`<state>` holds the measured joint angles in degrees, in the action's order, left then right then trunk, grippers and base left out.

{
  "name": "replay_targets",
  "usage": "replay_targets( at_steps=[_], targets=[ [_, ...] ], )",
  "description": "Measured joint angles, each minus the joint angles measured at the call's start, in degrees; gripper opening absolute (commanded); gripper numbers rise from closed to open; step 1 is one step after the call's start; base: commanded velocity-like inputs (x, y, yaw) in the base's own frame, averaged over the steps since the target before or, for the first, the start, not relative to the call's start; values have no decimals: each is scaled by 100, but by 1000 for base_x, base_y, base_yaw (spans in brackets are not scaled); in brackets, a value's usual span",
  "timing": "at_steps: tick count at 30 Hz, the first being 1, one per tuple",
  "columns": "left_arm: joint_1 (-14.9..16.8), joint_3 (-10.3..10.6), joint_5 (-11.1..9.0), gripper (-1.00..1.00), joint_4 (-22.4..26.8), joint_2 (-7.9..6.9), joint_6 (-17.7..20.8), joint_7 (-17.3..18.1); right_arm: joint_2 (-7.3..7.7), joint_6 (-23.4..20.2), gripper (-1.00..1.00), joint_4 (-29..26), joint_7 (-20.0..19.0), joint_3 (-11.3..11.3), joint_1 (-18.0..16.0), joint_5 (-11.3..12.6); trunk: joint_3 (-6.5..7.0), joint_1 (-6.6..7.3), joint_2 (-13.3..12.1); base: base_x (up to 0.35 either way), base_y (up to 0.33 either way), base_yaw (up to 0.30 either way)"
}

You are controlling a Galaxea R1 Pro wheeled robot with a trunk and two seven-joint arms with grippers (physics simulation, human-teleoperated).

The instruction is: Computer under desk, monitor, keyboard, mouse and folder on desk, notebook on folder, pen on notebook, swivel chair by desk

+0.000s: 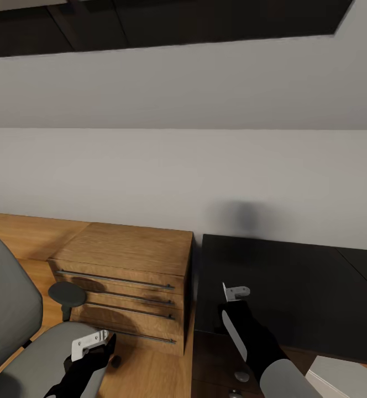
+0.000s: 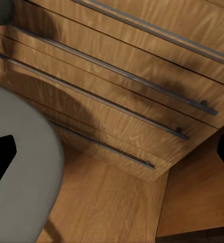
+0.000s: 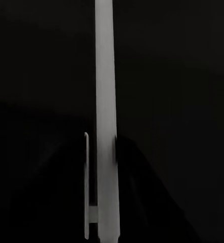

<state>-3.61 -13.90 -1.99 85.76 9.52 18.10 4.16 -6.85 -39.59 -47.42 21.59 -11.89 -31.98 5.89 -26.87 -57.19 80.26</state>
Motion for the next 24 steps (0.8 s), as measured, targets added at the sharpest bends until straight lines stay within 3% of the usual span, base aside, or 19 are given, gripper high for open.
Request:
replay_targets(
  at_steps=[7,10,16,20,24],
  targets=[
    [0,0,-6,100,1,-3,0,3,11,-12,-100,-20,0,15,2,51,16,21,-39,0,0,0],
    [0,4,-7,100,0,-1,0,-6,27,-15,-100,-390,2,31,4,46,71,87,-160,0,0,0],
    [0,38,0,100,0,10,5,-31,70,-49,-100,-1463,12,115,29,31,179,219,-400,-7,0,0],
    [0,92,5,100,0,14,16,-38,129,-49,-100,-2333,8,512,136,48,250,304,-561,-220,0,0],
    [0,101,4,100,1,17,16,-39,137,-44,-100,-2971,7,627,375,57,322,391,-722,-319,0,0]
  ],
)
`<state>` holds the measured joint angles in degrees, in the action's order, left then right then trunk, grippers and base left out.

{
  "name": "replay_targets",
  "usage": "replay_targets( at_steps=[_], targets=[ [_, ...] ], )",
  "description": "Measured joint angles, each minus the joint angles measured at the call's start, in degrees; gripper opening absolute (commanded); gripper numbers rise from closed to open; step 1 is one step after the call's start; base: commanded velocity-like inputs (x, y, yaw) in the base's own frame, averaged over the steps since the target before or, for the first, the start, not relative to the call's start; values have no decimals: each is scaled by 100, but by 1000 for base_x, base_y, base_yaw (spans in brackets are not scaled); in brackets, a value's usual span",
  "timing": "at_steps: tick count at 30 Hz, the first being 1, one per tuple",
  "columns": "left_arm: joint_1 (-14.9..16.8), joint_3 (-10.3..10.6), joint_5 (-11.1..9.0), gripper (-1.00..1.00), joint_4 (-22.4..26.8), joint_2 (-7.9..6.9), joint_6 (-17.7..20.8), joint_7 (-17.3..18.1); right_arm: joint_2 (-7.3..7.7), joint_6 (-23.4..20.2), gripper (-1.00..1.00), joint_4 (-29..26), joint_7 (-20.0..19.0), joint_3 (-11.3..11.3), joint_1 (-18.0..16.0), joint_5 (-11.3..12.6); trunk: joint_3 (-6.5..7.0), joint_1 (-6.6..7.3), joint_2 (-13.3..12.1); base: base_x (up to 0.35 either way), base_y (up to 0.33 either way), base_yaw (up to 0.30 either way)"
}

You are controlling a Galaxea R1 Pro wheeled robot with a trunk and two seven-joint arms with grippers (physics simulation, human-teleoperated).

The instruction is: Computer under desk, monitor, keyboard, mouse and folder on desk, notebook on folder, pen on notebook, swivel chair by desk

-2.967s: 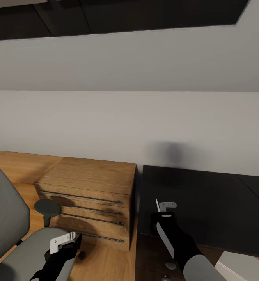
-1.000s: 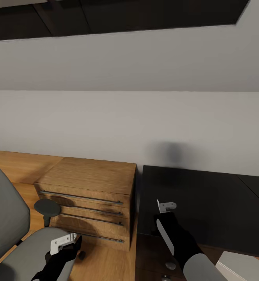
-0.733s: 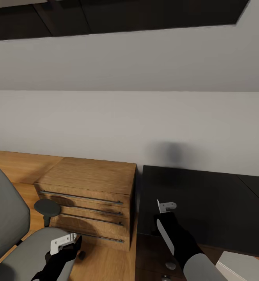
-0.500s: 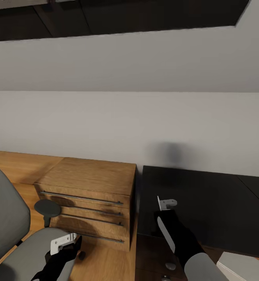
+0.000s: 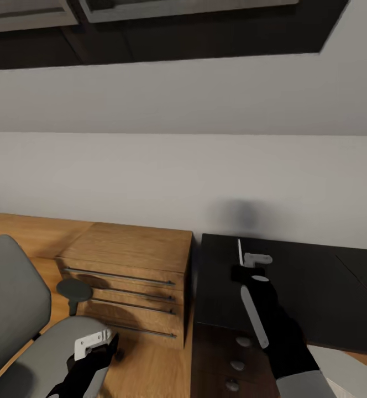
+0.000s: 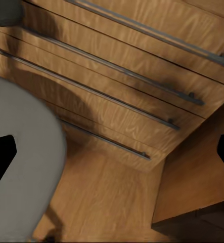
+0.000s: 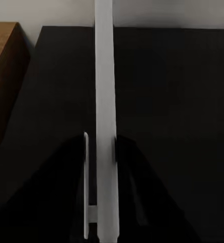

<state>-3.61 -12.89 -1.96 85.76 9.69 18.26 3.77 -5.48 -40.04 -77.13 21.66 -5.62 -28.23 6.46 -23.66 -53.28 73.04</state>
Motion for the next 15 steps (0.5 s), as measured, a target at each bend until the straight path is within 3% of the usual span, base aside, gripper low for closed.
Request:
replay_targets(
  at_steps=[10,15],
  targets=[
    [0,12,1,100,-120,4,12,-14,-22,24,-100,-593,-8,30,254,4,180,220,-401,-329,0,0],
    [0,93,-6,100,-155,13,38,-84,-24,23,-100,-628,-3,38,259,3,270,332,-602,-115,0,-42]
  ],
)
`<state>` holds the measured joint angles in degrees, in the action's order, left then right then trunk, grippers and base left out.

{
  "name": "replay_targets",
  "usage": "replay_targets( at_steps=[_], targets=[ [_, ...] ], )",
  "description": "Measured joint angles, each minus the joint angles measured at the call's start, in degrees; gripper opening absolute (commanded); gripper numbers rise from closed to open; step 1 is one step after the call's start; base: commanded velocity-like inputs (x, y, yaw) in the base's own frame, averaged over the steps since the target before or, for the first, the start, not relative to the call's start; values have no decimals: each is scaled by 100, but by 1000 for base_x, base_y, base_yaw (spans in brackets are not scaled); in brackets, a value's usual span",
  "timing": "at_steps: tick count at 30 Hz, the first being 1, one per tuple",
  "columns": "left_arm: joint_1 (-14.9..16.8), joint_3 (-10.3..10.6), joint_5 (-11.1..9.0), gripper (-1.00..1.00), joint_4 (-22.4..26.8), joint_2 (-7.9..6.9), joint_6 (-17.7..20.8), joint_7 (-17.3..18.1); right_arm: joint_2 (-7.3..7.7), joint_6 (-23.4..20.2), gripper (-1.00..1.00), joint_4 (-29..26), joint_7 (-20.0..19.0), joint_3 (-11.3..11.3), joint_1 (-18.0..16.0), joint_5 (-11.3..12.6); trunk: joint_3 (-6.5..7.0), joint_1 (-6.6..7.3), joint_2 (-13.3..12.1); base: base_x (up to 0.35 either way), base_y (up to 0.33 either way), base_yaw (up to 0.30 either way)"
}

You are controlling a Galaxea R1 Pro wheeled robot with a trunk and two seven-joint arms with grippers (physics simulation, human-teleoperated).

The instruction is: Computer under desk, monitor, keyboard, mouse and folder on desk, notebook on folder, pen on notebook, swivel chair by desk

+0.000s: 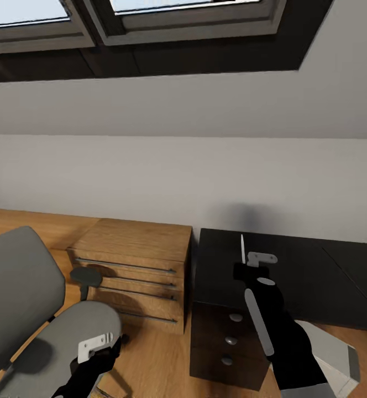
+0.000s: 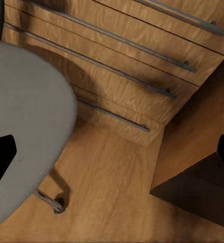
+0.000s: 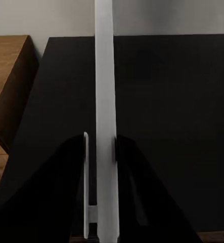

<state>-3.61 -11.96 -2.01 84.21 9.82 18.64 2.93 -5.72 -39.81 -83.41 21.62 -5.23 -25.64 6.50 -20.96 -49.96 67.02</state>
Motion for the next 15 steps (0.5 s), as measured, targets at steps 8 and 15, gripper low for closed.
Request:
replay_targets(
  at_steps=[8,15],
  targets=[
    [2,137,410,100,-2402,-166,-47,-317,-11,1,-100,-287,-6,12,281,10,170,175,-321,-91,0,-260],
    [2,140,424,100,-2632,-224,-50,-325,-30,0,-100,-294,-6,7,292,103,296,330,-603,-225,0,-113]
  ],
)
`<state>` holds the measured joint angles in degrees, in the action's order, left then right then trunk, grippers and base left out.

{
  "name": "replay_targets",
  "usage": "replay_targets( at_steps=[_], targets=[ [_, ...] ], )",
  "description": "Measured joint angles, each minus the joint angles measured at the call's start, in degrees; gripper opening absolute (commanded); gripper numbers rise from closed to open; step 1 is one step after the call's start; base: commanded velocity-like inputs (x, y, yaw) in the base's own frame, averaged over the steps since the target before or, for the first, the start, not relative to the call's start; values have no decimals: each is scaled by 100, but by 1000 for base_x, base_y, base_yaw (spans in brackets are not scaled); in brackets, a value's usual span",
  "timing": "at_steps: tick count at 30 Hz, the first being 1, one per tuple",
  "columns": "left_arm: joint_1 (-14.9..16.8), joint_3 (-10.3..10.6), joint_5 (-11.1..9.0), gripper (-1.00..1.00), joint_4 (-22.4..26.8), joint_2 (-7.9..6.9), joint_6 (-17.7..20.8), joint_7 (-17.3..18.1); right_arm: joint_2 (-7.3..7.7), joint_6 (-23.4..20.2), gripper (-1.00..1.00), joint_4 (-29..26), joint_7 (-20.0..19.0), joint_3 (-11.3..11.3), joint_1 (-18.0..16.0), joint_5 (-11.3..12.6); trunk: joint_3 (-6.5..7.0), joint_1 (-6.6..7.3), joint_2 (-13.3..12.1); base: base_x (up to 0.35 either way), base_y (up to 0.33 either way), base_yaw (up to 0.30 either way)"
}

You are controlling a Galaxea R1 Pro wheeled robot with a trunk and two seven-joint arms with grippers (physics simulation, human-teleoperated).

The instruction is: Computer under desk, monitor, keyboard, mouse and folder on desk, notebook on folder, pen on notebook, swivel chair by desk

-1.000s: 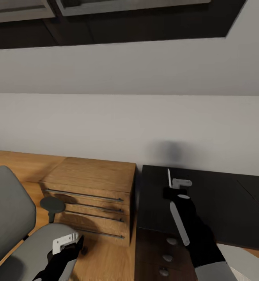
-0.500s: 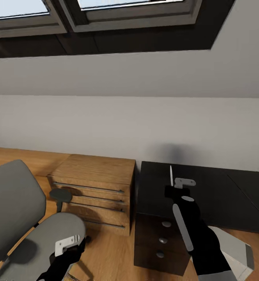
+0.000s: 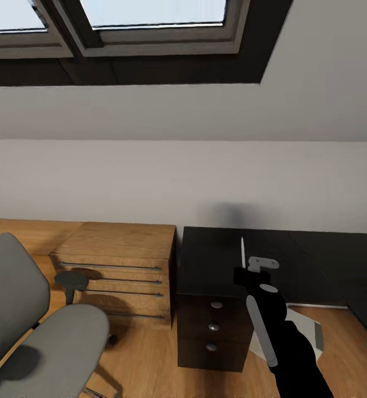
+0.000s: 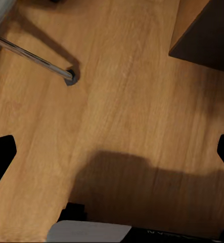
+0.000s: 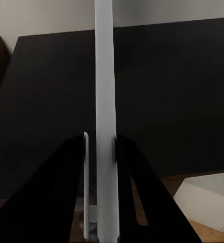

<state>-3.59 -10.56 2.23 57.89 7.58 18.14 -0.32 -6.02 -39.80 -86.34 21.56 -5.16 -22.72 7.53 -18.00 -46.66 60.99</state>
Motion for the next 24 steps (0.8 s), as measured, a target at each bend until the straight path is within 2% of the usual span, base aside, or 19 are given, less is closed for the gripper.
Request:
replay_targets(
  at_steps=[3,9,21,24],
  targets=[
    [0,7,5,100,-156,-19,-4,-2,8,0,-100,-6,6,1,1,94,54,67,-120,-29,0,-7],
    [0,4,-11,100,-205,-66,-9,-1,39,29,-100,9,4,13,0,111,56,68,-121,-5,0,-41],
    [1,2,-19,100,-213,-77,-10,0,64,-18,-100,23,-15,87,1,141,96,68,-121,0,0,-242],
    [1,2,-21,100,-214,-77,-10,0,112,-41,-100,22,-19,141,1,141,107,68,-121,0,0,-267]
  ],
)
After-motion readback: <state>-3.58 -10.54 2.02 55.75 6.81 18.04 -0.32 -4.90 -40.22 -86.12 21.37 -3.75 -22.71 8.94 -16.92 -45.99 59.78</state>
